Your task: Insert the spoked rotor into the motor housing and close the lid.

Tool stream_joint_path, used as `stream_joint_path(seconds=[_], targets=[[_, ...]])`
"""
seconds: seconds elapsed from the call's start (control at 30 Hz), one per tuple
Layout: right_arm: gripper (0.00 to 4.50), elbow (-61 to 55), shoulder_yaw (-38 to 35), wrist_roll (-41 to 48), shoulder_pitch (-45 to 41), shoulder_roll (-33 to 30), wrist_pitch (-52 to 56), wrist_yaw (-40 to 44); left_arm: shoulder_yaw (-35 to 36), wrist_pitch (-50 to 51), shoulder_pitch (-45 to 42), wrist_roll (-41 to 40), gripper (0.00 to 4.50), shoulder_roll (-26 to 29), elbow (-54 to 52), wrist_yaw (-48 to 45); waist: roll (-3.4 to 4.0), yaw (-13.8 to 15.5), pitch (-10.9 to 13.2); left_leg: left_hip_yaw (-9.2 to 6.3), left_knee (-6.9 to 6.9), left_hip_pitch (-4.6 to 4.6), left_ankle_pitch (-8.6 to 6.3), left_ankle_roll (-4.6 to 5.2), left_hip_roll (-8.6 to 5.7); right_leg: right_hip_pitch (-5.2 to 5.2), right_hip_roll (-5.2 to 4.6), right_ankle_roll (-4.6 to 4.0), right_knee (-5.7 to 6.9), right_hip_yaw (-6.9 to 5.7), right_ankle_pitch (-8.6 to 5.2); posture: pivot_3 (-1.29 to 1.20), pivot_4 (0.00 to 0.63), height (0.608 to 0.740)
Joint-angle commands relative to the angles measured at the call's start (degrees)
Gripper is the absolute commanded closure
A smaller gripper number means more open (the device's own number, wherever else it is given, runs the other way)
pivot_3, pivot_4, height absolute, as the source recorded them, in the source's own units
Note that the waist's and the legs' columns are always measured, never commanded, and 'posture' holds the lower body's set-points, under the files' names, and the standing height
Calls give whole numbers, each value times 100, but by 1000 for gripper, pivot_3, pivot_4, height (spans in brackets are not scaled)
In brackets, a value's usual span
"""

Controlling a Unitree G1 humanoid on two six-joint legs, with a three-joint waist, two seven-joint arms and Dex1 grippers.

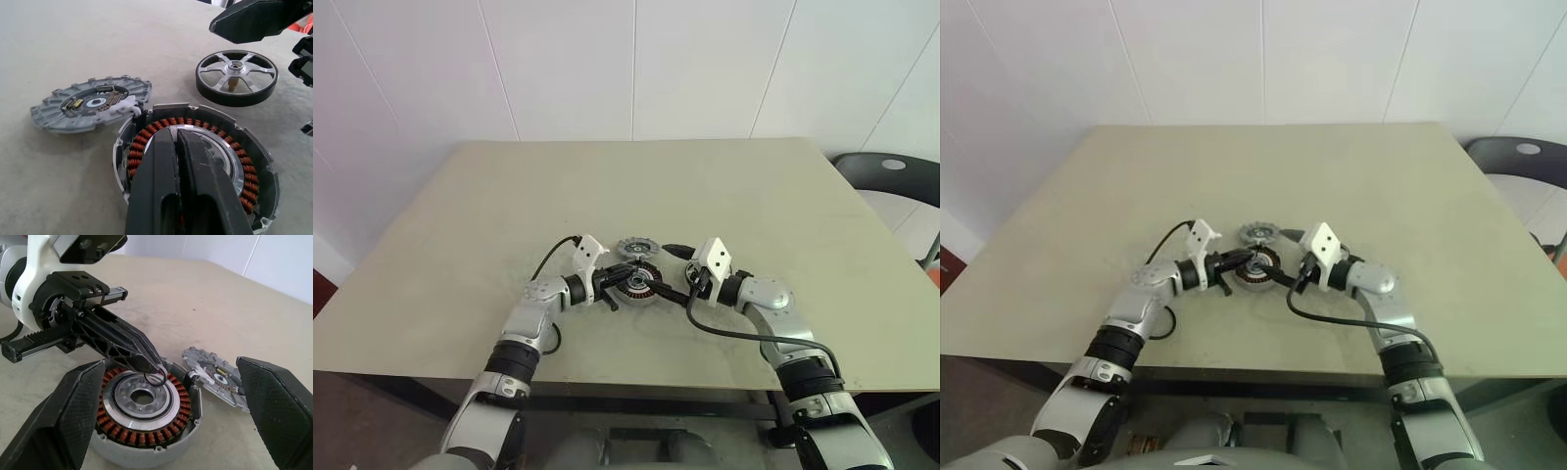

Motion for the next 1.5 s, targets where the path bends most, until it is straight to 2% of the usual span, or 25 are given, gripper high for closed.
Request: stream_joint_path(seconds=[0.03, 0.67, 1.03, 1.47, 1.5], targets=[[0, -92, -9, 56, -94, 52, -103, 8, -54, -53, -10, -50, 4465, -25, -172, -67, 0, -2, 0, 0, 0, 0, 0, 0, 0, 0, 0, 0, 0, 0, 0, 0, 0, 740], [0, -14, 1, 29, -88, 72, -132, 3, 91, -208, -22, -163, 4465, -36, -283, -41, 0, -3, 0, 0, 0, 0, 0, 0, 0, -1, 0, 0, 0, 0, 0, 0, 0, 740], [0, 5, -7, 22, -70, 67, -134, -1, -165, 74, 134, -97, 4465, 122, -409, -216, 0, -4, 0, 1, -1, 0, 0, 0, 0, -1, 1, -1, 0, 1, 0, 0, 0, 740], [0, -38, -27, 38, -78, 38, -108, 3, -236, -105, 119, 3, 4465, 116, -319, -27, 0, -3, 0, 0, 0, 0, 0, 0, 0, -1, 1, -1, 1, 2, -1, 0, 0, 740], [0, -42, -26, 38, -78, 40, -105, 0, -247, -109, 124, 10, 4232, 120, -320, -34, 0, -3, 0, 1, -1, 0, 0, 0, 0, -1, 1, -1, 1, 1, 0, 0, 0, 740]])
